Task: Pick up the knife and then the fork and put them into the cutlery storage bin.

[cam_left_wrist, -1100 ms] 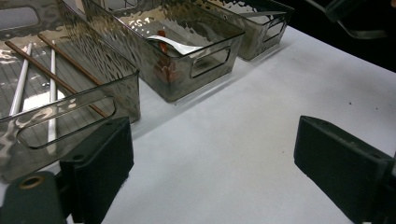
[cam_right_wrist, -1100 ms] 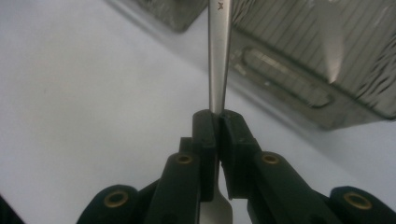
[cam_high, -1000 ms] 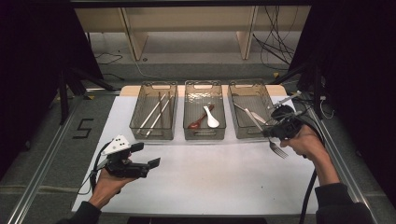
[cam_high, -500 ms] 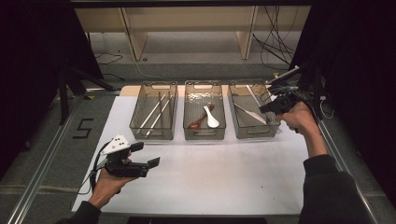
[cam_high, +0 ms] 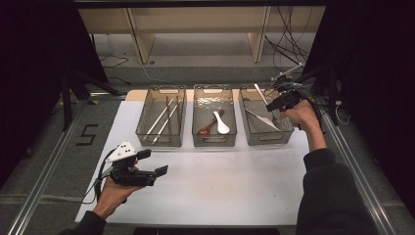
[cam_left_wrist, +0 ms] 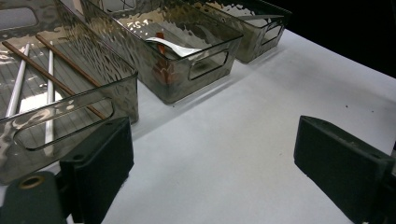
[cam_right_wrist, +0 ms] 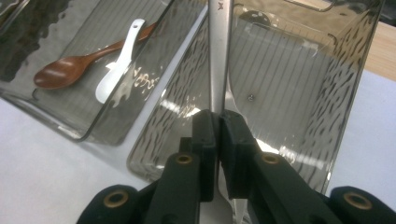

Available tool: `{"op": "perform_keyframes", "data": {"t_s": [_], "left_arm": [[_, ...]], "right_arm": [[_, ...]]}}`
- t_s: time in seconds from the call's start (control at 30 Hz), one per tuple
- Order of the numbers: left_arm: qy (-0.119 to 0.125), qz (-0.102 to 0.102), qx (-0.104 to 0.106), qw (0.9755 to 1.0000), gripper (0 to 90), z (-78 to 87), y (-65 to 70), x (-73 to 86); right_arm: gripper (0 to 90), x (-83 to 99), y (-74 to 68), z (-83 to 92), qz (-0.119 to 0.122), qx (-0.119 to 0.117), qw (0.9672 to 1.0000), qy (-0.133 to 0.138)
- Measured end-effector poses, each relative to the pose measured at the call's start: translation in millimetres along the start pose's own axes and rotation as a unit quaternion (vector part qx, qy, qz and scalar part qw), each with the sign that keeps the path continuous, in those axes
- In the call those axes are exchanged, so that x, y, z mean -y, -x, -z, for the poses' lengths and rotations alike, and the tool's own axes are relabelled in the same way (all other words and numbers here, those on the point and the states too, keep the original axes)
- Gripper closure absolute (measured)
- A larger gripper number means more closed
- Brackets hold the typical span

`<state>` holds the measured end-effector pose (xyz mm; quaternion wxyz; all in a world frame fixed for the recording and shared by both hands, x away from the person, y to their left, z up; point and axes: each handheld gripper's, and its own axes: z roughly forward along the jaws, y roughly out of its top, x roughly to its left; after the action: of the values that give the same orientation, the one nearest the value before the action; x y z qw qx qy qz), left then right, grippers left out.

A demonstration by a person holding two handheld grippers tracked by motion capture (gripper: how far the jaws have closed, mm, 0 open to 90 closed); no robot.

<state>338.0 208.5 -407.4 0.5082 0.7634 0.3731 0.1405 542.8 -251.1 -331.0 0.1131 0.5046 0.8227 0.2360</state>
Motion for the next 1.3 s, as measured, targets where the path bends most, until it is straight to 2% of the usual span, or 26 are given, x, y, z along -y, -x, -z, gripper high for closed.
{"op": "perform_keyframes", "data": {"t_s": [0.3, 0.83, 0.9, 0.97, 1.0, 1.3], "left_arm": [[0.001, 0.001, 0.0, 1.0, 11.2, 1.2, -0.8, 0.0], [0.0, -0.001, 0.0, 1.0, 11.2, 0.6, -0.6, -0.1], [0.0, -0.001, 0.001, 1.0, 11.2, 0.5, -0.7, 0.0], [0.0, 0.0, 0.001, 1.0, 11.2, 0.2, -0.4, 0.0], [0.0, 0.0, 0.001, 1.0, 11.2, 0.4, -0.1, -0.2], [0.001, -0.001, 0.001, 1.0, 11.3, 1.0, -0.1, -0.3]], "right_arm": [[85.3, -6.9, 6.2, -16.6, -0.025, 0.008, 0.9996, -0.008], [84.6, -12.0, 9.7, -28.7, -0.039, 0.025, 0.9989, -0.002], [79.2, -13.1, 10.8, -31.7, -0.047, 0.037, 0.9982, 0.004], [67.2, -15.0, 13.0, -33.7, -0.064, 0.027, 0.9975, 0.013], [65.9, -15.8, 13.3, -33.7, -0.069, 0.024, 0.9973, 0.013], [59.8, -11.9, 12.1, -22.1, -0.063, 0.014, 0.9977, 0.022]]}}
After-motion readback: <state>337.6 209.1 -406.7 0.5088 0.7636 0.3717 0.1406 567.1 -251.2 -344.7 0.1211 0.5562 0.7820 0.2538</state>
